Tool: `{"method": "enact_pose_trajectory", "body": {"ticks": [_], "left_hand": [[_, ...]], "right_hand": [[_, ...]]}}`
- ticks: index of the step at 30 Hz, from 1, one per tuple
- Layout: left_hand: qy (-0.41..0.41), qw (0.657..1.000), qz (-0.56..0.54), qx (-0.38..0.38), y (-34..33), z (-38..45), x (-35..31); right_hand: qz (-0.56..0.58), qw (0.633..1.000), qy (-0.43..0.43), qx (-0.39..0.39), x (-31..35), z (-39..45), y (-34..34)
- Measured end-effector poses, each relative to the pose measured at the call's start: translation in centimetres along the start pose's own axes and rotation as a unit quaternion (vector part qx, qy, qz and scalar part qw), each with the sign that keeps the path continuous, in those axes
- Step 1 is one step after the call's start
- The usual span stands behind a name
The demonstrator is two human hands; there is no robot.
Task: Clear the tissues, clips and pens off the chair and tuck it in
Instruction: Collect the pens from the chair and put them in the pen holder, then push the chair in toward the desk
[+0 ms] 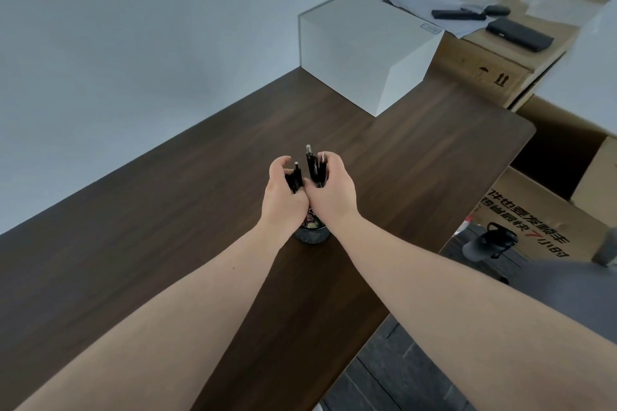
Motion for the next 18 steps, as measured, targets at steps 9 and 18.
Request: {"method": "enact_pose_trajectory", "body": {"ticks": [9, 18], "left_hand": [[-0.061, 0.991, 0.105, 0.057, 0.1, -0.4, -1.9], [-0.066, 0.983, 0.159, 0.065, 0.3, -2.0, -5.5]], "right_hand": [[-0.088, 0.995, 0.055, -0.001, 0.8, -0.8, 1.7], [-0.137, 0.99, 0.032, -0.012, -0.5, -3.5, 8.3]]}}
Point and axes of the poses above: each hand's wrist, its own z-axis towards the middle knuckle, its own y-axis out of the back of the hand, x = y × z, the point moved 9 cm from there along z, towards the middle knuckle, and after that the axes turned 7 degrees about -y, right-handed, at the moved point
